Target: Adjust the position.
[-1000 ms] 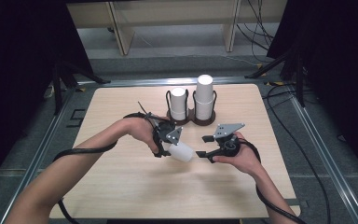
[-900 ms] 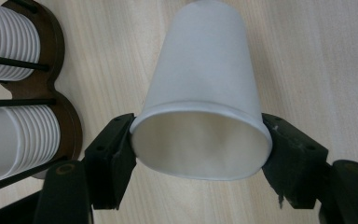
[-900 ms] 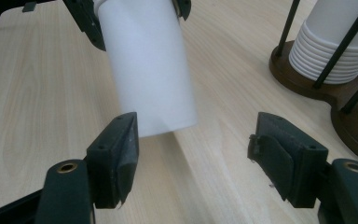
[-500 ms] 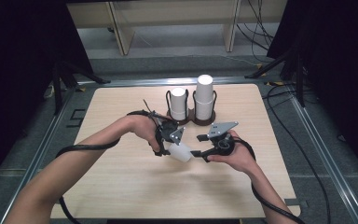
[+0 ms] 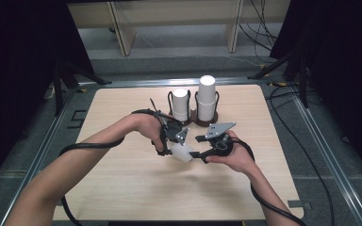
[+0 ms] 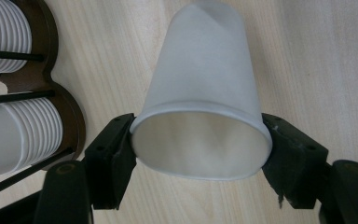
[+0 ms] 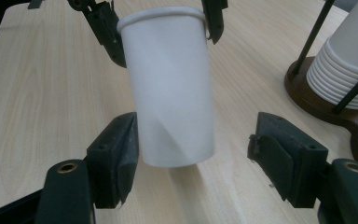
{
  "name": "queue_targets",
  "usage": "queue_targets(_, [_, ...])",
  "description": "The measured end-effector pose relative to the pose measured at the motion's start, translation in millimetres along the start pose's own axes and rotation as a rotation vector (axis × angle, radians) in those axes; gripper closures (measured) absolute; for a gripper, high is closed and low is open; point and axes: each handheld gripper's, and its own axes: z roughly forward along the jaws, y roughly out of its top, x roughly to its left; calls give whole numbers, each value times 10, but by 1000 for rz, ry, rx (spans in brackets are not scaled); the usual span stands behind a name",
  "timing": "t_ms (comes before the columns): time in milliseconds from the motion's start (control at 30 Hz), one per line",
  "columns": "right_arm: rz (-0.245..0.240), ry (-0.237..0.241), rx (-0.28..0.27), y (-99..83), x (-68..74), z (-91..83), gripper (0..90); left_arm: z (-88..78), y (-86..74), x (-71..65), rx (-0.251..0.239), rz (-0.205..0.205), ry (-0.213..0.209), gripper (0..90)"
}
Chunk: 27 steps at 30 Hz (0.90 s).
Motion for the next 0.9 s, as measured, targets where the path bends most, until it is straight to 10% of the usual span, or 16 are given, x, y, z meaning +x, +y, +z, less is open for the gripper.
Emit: queue_targets(900, [-34, 39, 34, 57, 82, 288, 323, -8, 73, 22, 29, 17, -20, 308])
